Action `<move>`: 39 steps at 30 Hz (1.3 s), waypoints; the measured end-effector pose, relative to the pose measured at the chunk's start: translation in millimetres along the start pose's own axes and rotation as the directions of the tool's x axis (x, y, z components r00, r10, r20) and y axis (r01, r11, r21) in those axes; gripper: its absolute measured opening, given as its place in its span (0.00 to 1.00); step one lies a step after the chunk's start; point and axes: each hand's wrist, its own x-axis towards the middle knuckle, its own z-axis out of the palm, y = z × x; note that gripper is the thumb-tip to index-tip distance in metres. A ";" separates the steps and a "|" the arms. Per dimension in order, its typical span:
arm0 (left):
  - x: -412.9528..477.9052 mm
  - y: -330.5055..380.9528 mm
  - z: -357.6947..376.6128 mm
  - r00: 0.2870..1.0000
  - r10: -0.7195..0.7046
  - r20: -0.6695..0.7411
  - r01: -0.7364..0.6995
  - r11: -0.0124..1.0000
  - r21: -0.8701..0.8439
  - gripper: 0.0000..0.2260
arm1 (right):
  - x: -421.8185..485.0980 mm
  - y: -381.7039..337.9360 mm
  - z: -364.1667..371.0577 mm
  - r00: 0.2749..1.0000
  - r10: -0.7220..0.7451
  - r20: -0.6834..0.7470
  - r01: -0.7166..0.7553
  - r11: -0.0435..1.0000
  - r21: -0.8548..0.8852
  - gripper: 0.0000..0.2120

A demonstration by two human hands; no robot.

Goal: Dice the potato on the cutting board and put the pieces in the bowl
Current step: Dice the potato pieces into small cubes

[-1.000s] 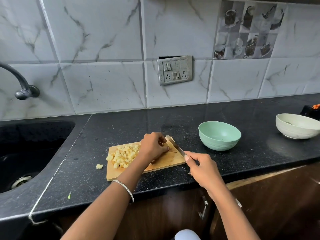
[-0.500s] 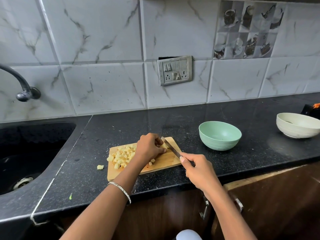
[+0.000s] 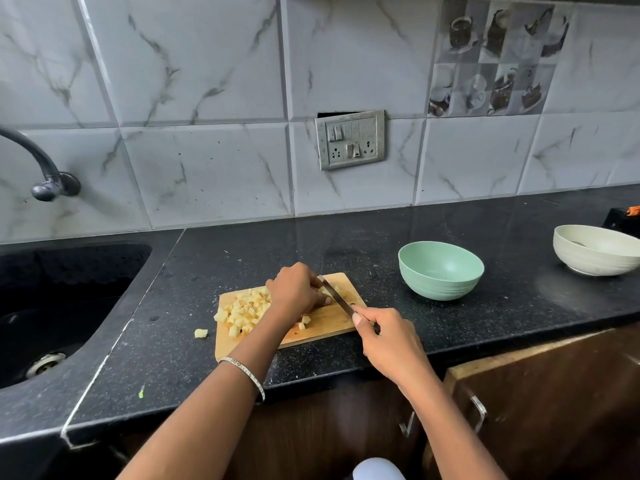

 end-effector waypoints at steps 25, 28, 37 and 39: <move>-7.1 1.2 -3.3 0.995 -0.093 -0.035 0.090 0.993 -0.072 0.10 | -7.8 -24.8 8.7 0.999 0.036 0.037 -0.025 0.964 -0.264 0.14; -7.9 -0.5 -5.6 0.996 -0.089 -0.028 0.087 0.993 -0.078 0.09 | -14.5 -26.5 1.8 1.000 0.007 0.022 -0.001 0.964 -0.267 0.16; -8.6 -0.1 -7.6 0.996 -0.088 -0.015 0.087 0.992 -0.090 0.07 | -16.5 -33.0 -2.5 0.999 -0.037 -0.013 0.033 0.973 -0.230 0.17; -9.0 -0.1 -9.7 0.996 -0.090 -0.013 0.089 0.994 -0.066 0.08 | -16.1 -32.1 0.5 0.999 -0.035 -0.003 0.033 0.972 -0.234 0.16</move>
